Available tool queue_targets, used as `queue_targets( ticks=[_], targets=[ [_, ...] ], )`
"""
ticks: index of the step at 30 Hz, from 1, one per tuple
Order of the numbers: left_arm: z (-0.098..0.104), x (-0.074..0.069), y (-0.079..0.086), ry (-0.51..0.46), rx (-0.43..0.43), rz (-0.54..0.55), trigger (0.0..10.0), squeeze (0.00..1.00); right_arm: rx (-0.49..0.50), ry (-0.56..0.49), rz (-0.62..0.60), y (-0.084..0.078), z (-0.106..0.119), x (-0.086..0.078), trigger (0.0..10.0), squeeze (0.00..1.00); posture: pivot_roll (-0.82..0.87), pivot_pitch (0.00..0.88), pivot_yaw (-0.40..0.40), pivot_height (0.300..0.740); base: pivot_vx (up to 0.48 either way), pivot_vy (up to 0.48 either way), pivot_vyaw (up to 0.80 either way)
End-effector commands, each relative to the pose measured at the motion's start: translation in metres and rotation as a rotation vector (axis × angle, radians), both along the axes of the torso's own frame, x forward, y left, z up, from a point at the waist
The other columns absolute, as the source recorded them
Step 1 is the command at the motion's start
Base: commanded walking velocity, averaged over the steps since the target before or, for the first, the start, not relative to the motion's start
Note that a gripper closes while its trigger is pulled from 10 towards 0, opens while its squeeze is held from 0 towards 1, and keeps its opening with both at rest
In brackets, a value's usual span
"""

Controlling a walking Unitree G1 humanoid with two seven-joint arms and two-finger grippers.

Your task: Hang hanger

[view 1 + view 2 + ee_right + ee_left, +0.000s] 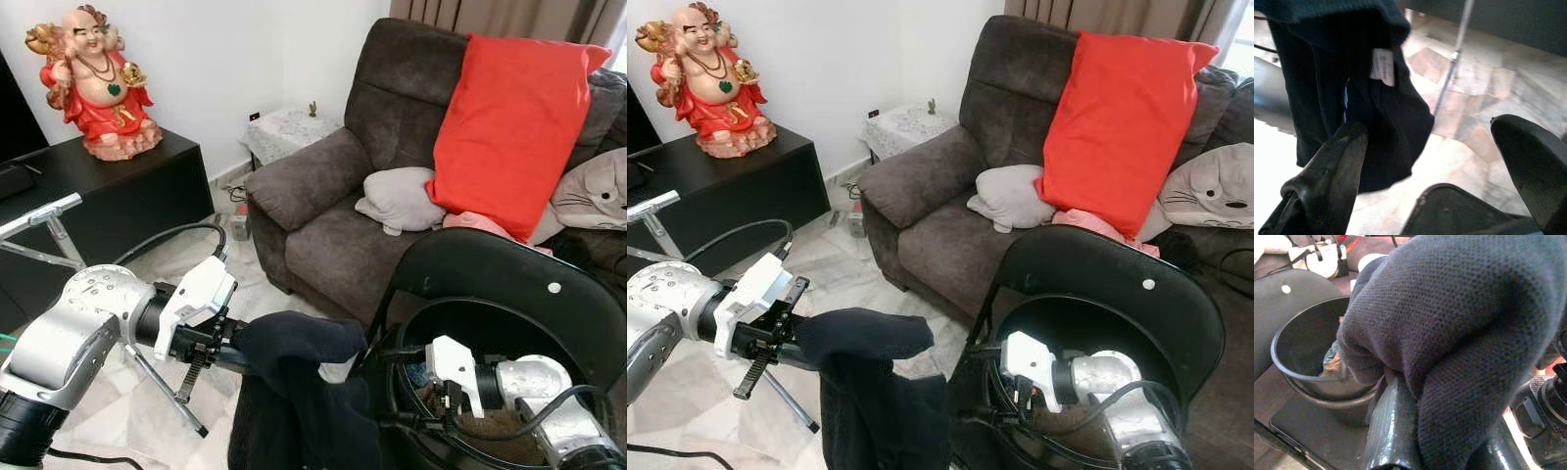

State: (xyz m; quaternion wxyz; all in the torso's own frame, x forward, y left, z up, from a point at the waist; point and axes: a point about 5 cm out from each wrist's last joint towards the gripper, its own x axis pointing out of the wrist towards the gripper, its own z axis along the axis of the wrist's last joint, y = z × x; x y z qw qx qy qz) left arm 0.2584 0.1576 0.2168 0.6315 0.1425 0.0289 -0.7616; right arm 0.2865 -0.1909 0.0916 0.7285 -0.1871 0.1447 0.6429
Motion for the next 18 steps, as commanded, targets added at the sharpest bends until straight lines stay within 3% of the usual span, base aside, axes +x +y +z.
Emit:
queue_targets(
  ticks=[1, 5, 9, 12, 14, 18],
  targets=[
    [0.011, -0.002, -0.003, -0.046, 0.004, -0.035, 10.0, 0.00, 0.012, 0.043, 0.046, 0.001, -0.001, -0.004, 10.0, 0.00, 0.01, 0.021, 0.042, 0.740, 0.000, 0.000, 0.00],
    [0.013, -0.003, -0.006, -0.056, -0.003, -0.045, 10.0, 0.00, -0.032, 0.080, 0.125, 0.000, -0.006, -0.010, 10.0, 0.00, 0.01, 0.018, 0.042, 0.740, 0.000, 0.000, 0.00],
    [0.015, -0.005, -0.008, -0.061, -0.006, -0.057, 10.0, 0.00, -0.020, 0.055, 0.093, 0.002, -0.005, -0.004, 10.0, 0.00, 0.01, 0.017, 0.042, 0.740, 0.000, 0.000, 0.00],
    [0.017, -0.006, -0.010, -0.069, -0.009, -0.068, 10.0, 0.00, -0.006, 0.008, 0.056, 0.006, -0.002, 0.002, 10.0, 0.00, 0.01, 0.014, 0.041, 0.740, 0.000, 0.000, 0.00],
    [0.021, -0.009, -0.014, -0.082, -0.019, -0.089, 10.0, 0.00, 0.004, -0.099, -0.031, 0.011, 0.002, 0.015, 10.0, 0.00, 0.01, 0.015, 0.041, 0.740, 0.000, 0.000, 0.00],
    [0.023, -0.012, -0.018, -0.090, -0.028, -0.108, 10.0, 0.00, 0.036, -0.116, -0.031, 0.019, 0.006, 0.019, 10.0, 0.00, 0.02, 0.016, 0.040, 0.740, 0.000, 0.000, 0.00]
  ],
)
